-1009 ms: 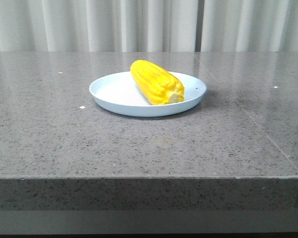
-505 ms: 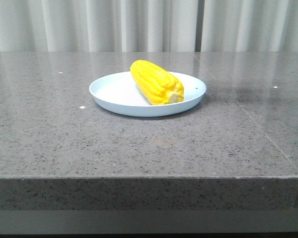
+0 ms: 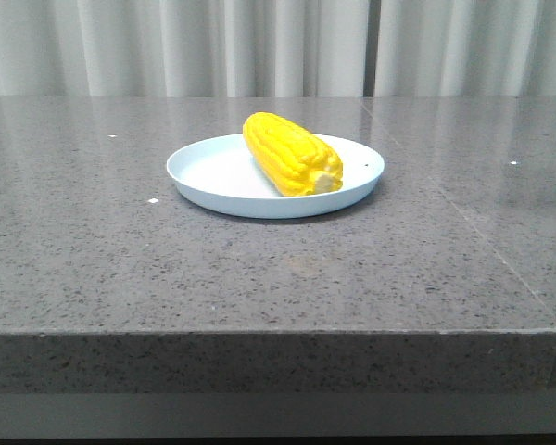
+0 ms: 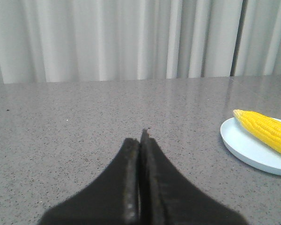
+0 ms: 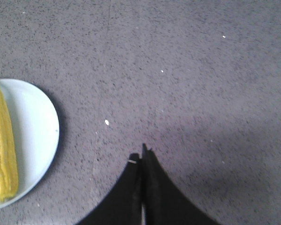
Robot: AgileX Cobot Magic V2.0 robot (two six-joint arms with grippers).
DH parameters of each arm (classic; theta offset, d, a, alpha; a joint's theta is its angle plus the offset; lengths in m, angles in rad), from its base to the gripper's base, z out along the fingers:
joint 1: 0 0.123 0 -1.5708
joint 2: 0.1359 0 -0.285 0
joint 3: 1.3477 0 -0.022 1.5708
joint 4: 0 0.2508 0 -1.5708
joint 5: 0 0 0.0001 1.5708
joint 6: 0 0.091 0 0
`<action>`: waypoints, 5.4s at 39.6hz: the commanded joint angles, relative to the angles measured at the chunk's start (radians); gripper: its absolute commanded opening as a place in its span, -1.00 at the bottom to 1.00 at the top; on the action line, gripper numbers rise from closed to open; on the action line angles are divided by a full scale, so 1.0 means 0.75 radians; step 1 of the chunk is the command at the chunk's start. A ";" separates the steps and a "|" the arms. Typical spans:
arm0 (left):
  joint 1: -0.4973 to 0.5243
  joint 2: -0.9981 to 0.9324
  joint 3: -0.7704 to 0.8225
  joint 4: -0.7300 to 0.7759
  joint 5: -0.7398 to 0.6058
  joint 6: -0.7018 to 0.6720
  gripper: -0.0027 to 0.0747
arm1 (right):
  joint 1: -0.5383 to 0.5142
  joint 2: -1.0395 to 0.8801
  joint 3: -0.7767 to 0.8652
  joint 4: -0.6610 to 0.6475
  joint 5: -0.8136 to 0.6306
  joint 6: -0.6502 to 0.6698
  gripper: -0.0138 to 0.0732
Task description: Place corn on plate with both arms
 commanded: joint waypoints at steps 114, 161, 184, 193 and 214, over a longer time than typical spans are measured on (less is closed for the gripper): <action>0.310 -0.023 0.381 -0.203 -0.415 0.149 -0.98 | -0.009 -1.325 1.160 -0.119 -0.860 -0.005 -0.84; 0.331 -0.023 0.606 -0.203 -0.652 0.149 -0.98 | -0.009 -1.325 1.160 -0.119 -0.860 -0.005 -0.84; 0.331 -0.023 0.606 -0.203 -0.652 0.149 -0.98 | -0.353 -1.546 1.708 0.464 -1.287 -0.530 -0.84; 0.331 -0.023 0.606 -0.203 -0.652 0.149 -0.98 | -0.467 -1.625 1.768 0.478 -1.198 -0.530 -0.84; 0.331 -0.023 0.606 -0.203 -0.652 0.149 -0.98 | -0.467 -1.625 1.768 0.478 -1.199 -0.528 -0.84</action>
